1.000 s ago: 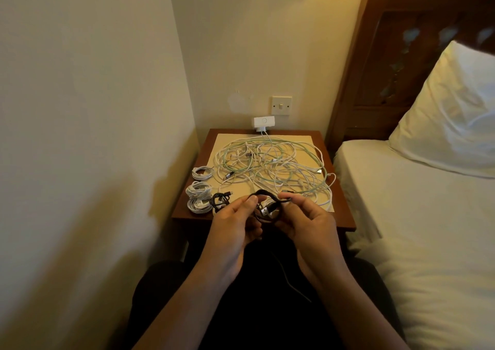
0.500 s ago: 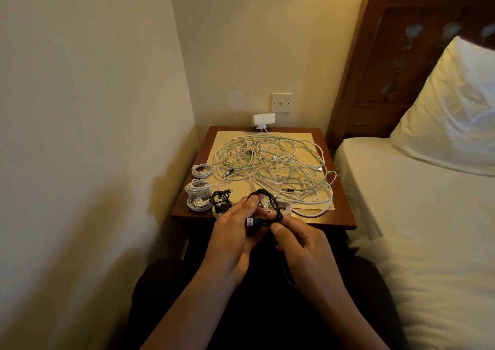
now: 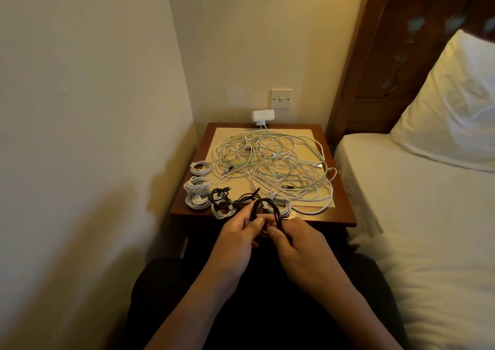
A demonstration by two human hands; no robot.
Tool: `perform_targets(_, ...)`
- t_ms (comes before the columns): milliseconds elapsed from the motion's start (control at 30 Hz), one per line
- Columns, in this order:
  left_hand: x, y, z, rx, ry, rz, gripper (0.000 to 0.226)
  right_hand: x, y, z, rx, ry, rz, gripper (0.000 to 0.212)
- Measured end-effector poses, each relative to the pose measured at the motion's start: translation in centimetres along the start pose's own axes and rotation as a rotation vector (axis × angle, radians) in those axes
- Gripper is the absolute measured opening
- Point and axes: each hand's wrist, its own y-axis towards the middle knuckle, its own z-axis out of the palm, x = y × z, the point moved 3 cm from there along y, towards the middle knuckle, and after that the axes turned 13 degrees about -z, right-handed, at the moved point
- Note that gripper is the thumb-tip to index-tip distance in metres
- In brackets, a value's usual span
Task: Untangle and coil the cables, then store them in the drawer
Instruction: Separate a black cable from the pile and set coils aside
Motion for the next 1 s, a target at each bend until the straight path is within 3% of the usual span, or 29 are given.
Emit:
perform_targets(67,-0.1,0.3,-0.8,-0.021,0.021,0.003,0.033,-0.5,-0.2,-0.4,-0.033,0.072,0.025,0.010)
perform_targets(167,-0.3,0.0,-1.2,0.080,0.090,-0.016,0.032,-1.3,-0.7,-0.7,-0.185,0.249,0.044,0.017)
perform_targets(267,-0.2,0.1,-1.7,0.130,0.103,-0.032,0.027,-2.1,-0.4,-0.5,-0.167,0.388,0.102,0.010)
perform_targets(367,0.2,0.6,-2.3,0.188,-0.178,-0.076,0.025,-2.6,-0.3,0.2,-0.121,0.575,0.182,0.008)
perform_targets(500,1.2,1.3,-1.6,0.265,-0.517,-0.124,0.032,-2.6,-0.1,1.4,-0.191,0.849,0.251,0.007)
perform_targets(600,1.7,1.6,-1.0,0.263,-0.602,-0.136,0.030,-3.0,0.0,1.6,-0.211,1.058,0.305,0.007)
perform_targets(733,1.8,1.8,-1.0,0.322,-0.686,-0.181,0.023,-3.3,0.1,1.9,-0.067,1.385,0.294,0.011)
perform_targets(1000,2.0,1.0,-1.1,0.371,-0.573,-0.180,0.015,-4.9,0.4,2.1,-0.038,1.354,0.265,0.014)
